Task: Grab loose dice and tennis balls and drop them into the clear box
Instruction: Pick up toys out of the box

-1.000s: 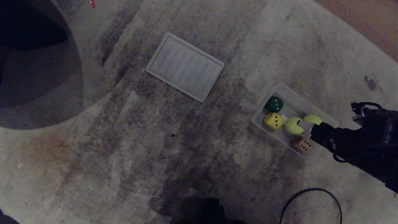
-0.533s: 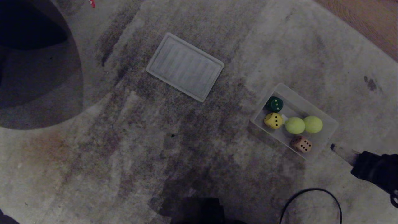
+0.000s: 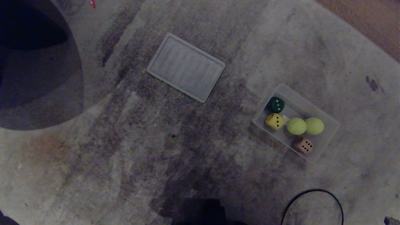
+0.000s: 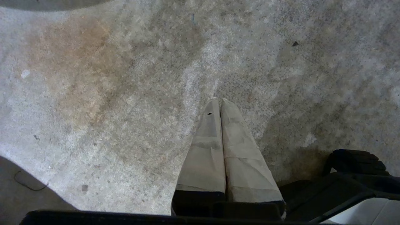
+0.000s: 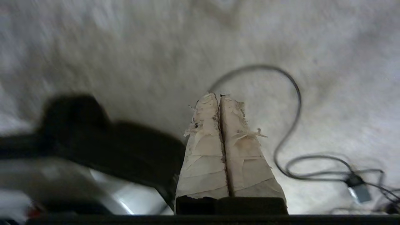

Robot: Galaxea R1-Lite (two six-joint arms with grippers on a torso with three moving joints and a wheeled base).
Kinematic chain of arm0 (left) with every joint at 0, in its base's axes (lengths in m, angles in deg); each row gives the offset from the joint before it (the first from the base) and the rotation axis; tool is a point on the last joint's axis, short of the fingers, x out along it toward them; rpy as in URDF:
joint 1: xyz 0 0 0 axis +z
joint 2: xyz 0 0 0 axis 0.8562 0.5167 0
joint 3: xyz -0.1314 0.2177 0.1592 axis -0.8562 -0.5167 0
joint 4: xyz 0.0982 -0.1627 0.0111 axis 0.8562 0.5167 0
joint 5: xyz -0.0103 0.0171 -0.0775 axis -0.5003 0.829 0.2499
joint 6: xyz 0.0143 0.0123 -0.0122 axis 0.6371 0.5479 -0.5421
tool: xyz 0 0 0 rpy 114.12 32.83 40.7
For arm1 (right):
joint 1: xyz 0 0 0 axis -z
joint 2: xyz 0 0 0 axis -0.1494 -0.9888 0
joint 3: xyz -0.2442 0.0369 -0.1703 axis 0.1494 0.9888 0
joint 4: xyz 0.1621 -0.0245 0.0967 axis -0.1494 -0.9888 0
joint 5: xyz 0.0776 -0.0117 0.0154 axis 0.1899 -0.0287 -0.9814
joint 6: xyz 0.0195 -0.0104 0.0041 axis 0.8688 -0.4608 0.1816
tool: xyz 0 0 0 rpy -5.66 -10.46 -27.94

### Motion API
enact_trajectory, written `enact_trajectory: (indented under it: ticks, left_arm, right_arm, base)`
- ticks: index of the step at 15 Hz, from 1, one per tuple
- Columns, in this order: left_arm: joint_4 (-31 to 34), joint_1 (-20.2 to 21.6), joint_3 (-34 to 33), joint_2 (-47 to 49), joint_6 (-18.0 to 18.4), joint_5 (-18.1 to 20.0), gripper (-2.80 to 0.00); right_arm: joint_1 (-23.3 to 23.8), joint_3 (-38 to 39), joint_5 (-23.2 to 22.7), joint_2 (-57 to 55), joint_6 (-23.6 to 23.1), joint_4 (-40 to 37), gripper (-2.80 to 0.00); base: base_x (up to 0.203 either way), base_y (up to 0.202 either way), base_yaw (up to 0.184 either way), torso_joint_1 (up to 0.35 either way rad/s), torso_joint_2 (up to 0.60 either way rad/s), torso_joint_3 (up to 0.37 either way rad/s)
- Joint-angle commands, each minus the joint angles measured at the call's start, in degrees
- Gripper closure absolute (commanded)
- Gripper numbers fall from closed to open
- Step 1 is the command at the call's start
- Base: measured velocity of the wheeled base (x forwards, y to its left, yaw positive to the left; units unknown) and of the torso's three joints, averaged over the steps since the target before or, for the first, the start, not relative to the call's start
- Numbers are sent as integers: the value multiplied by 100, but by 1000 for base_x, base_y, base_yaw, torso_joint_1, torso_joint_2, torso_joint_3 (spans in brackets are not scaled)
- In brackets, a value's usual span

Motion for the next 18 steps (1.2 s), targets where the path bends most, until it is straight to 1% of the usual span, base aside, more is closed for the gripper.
enact_trajectory:
  ticks: [1,3,5,6,8,9,11,18]
  left_arm:
    - [4,1,-9,6,4,-3,0]
    - [-2,1,-9,6,-20,-12,0]
    - [-2,1,-9,6,-20,-10,0]
    - [-2,1,-9,6,-20,-12,0]
    - [-2,1,-9,6,-20,-12,0]
    - [-2,1,-9,6,-11,-3,0]
    - [-2,1,-9,6,-20,-12,0]
    - [6,1,-9,6,-6,-3,0]
  right_arm:
    - [227,216,-144,1651,-160,-305,0]
    - [261,271,-224,2649,-268,-411,0]
    - [280,307,-251,2991,-281,-480,0]
    - [290,325,-264,2918,-277,-513,0]
    - [292,332,-312,2913,-545,-527,0]
    - [291,321,-318,2905,-399,-535,0]
    - [292,326,-304,2904,-299,-511,0]
    - [292,328,-288,2913,-212,-510,0]
  base:
    - [0,0,0,0,0,0]
    - [0,0,0,0,0,0]
    - [0,0,0,0,0,0]
    - [0,0,0,0,0,0]
    - [0,0,0,0,0,0]
    - [0,0,0,0,0,0]
    - [0,0,0,0,0,0]
    - [0,0,0,0,0,0]
